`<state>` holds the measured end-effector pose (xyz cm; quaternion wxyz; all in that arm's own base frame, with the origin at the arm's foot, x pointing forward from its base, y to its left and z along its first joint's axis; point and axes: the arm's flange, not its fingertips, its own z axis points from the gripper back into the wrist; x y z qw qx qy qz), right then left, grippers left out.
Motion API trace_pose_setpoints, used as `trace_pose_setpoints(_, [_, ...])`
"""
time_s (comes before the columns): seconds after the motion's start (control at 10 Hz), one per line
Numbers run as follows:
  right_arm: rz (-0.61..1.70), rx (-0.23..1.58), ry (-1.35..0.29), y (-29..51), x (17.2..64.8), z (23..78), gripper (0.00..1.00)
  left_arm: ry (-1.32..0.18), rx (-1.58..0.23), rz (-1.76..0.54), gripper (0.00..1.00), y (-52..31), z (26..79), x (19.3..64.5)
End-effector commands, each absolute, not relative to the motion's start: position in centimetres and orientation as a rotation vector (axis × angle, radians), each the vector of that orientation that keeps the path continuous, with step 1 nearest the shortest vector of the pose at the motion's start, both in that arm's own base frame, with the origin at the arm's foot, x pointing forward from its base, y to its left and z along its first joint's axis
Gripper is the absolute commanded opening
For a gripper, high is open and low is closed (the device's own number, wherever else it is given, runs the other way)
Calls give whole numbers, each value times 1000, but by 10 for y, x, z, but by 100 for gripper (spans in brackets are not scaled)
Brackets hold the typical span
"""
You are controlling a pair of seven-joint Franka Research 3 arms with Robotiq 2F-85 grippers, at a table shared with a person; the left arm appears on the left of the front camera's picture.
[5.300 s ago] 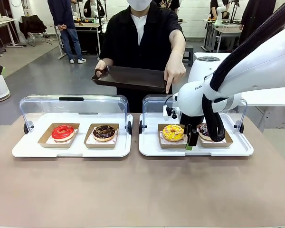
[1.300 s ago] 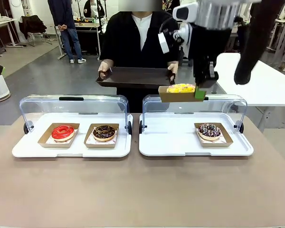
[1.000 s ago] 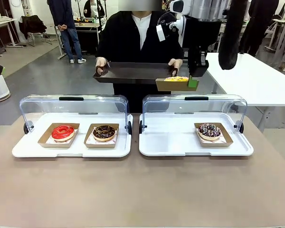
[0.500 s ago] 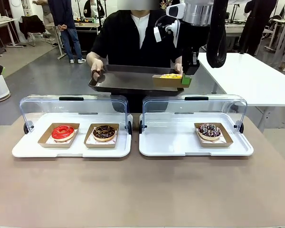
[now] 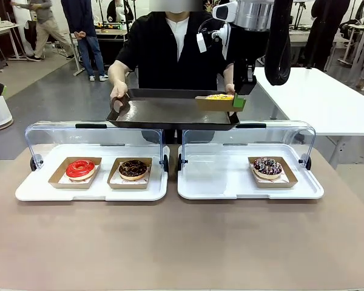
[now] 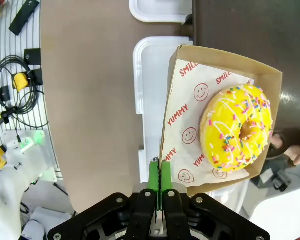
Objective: Provide the desired donut to the person.
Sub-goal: Place the picked Paper togo box onto the Handle tray extended by the person.
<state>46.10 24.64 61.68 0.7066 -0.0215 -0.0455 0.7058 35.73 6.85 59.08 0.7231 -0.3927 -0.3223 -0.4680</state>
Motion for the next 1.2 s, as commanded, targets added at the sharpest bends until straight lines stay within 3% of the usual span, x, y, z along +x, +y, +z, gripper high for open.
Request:
trace_pose_setpoints(0.0, [1554, -44, -100, 244, 458, 617, 0, -738, -876, -1044, 100, 69, 592, 358])
trace_pose_setpoints(0.8, [1568, -48, -101, 246, 461, 617, 1, -738, -876, -1044, 100, 69, 592, 358])
trace_pose_setpoints(1.1, [1575, -99, -167, 268, 476, 650, 1, -738, -876, -1044, 100, 69, 592, 358])
